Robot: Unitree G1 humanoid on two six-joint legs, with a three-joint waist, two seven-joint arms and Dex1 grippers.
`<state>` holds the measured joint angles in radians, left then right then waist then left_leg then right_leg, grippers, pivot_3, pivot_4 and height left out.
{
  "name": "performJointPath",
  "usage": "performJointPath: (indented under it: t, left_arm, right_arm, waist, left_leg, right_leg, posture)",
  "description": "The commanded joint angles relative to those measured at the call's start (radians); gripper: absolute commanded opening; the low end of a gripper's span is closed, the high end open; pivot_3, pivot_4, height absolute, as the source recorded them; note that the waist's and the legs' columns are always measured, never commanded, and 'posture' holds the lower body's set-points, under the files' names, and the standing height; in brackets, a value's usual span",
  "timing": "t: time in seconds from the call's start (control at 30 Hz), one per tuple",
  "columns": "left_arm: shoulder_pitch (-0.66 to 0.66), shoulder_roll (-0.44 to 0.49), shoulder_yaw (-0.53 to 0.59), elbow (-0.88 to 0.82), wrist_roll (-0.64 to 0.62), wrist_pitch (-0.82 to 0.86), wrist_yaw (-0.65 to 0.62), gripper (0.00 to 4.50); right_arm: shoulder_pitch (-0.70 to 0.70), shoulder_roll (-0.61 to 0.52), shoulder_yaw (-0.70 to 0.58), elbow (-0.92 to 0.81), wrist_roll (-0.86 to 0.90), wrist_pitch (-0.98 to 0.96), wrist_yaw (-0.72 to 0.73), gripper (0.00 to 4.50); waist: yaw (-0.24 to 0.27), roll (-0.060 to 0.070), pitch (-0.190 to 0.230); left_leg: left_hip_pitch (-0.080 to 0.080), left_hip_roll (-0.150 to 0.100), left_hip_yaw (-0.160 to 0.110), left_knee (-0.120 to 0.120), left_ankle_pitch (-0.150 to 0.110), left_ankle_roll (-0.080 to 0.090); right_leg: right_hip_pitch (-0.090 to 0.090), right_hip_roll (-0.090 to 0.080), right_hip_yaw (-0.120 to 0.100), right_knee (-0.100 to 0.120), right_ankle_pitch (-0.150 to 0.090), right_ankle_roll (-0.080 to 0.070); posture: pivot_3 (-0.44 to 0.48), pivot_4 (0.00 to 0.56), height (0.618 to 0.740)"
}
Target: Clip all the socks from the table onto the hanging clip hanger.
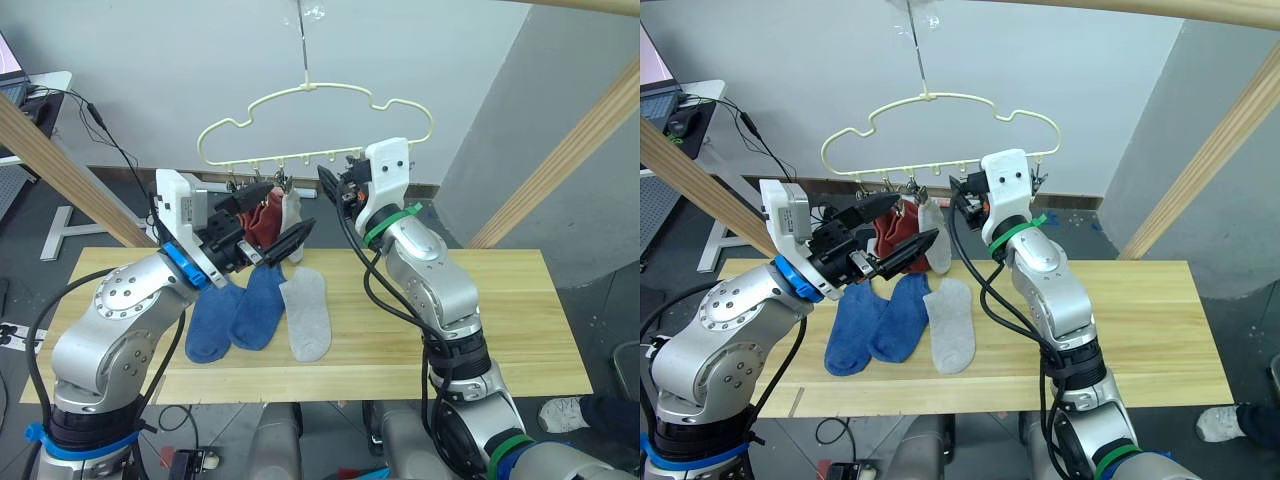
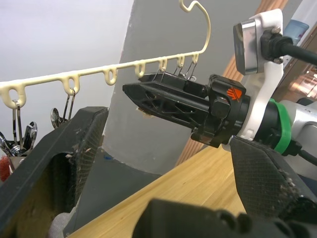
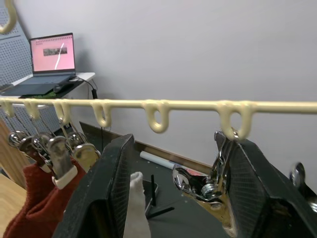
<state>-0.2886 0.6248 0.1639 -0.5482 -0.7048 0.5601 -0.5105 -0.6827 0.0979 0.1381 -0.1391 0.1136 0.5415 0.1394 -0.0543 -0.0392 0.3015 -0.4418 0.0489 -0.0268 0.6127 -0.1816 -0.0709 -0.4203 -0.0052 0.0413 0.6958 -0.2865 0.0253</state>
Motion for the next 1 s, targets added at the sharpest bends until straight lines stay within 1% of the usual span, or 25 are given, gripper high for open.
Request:
performJointPath:
  t: [0.03,0.33,0.43,0.57,0.67,0.73,0.83,0.9,1.0]
  left_arm:
    - [-0.009,-0.007,0.028,-0.046,-0.008,-0.014,0.009,4.50]
    - [-0.007,-0.009,0.025,-0.049,-0.010,-0.012,0.015,4.50]
    - [-0.011,-0.012,0.021,-0.049,-0.014,-0.009,0.020,4.50]
    - [-0.015,-0.016,0.017,-0.048,-0.011,-0.008,0.020,4.50]
    - [-0.010,-0.018,0.009,-0.047,-0.001,-0.008,0.021,4.50]
    - [0.002,-0.015,-0.005,-0.048,0.011,-0.003,0.017,4.50]
    - [0.040,0.013,-0.061,-0.043,0.055,0.016,-0.009,4.50]
    - [0.064,0.035,-0.119,-0.018,0.114,0.024,-0.019,4.50]
    - [0.087,0.036,-0.238,0.090,0.235,0.024,-0.013,4.50]
  right_arm:
    - [-0.022,0.013,-0.008,-0.009,0.019,-0.030,0.009,2.71]
    - [-0.027,0.010,-0.015,0.009,0.017,-0.035,0.000,2.71]
    - [-0.028,0.012,-0.022,0.011,0.023,-0.039,-0.002,2.09]
    - [-0.029,0.013,-0.033,0.016,0.026,-0.038,-0.005,0.72]
    - [-0.027,0.012,-0.040,0.018,0.029,-0.040,-0.003,0.02]
    - [-0.026,0.006,-0.047,0.018,0.033,-0.040,0.002,0.02]
    - [-0.024,-0.017,-0.058,0.015,0.052,-0.026,0.028,0.02]
    - [-0.025,-0.039,-0.062,0.014,0.065,-0.010,0.058,0.02]
    - [-0.019,-0.078,-0.063,0.011,0.090,0.023,0.110,0.02]
  waist:
    - [0.000,0.000,0.000]
    - [0.001,0.000,0.000]
    - [0.001,0.000,0.000]
    - [0.001,0.000,0.000]
    - [0.001,0.000,0.000]
    - [0.000,0.000,0.000]
    - [0.000,0.000,0.000]
    - [0.000,0.000,0.000]
    - [0.000,0.000,0.000]
  left_leg:
    - [0.000,0.000,0.000,0.000,0.000,0.000]
    - [0.000,0.000,0.000,0.000,0.000,0.000]
    - [0.000,0.000,0.000,0.000,0.000,0.000]
    - [0.000,0.000,0.000,0.000,0.000,0.000]
    - [0.000,0.000,0.000,0.000,0.000,0.000]
    - [0.000,0.000,0.000,0.000,0.000,0.000]
    - [0.000,0.000,0.000,0.000,0.000,0.000]
    - [0.000,0.000,0.000,0.000,0.000,0.000]
    - [0.001,0.000,0.000,0.000,0.000,0.000]
  right_leg:
    - [0.000,0.000,0.000,0.000,0.000,0.000]
    - [0.000,0.000,0.000,0.000,0.000,0.000]
    - [0.000,0.000,0.000,0.000,0.000,0.000]
    - [0.000,0.000,0.000,0.000,0.000,0.000]
    - [0.000,0.000,0.000,0.000,0.000,0.000]
    - [0.000,0.000,0.000,0.000,0.000,0.000]
    - [0.000,0.000,0.000,0.000,0.000,0.000]
    - [0.000,0.000,0.001,0.000,0.000,0.000]
    - [0.000,0.000,0.001,0.000,0.000,0.000]
  posture:
    - [-0.013,0.290,0.740]
    - [-0.014,0.290,0.740]
    - [-0.016,0.289,0.740]
    - [-0.019,0.289,0.740]
    - [-0.019,0.289,0.740]
    - [-0.021,0.289,0.740]
    - [-0.022,0.290,0.740]
    - [-0.030,0.292,0.740]
    - [-0.038,0.293,0.740]
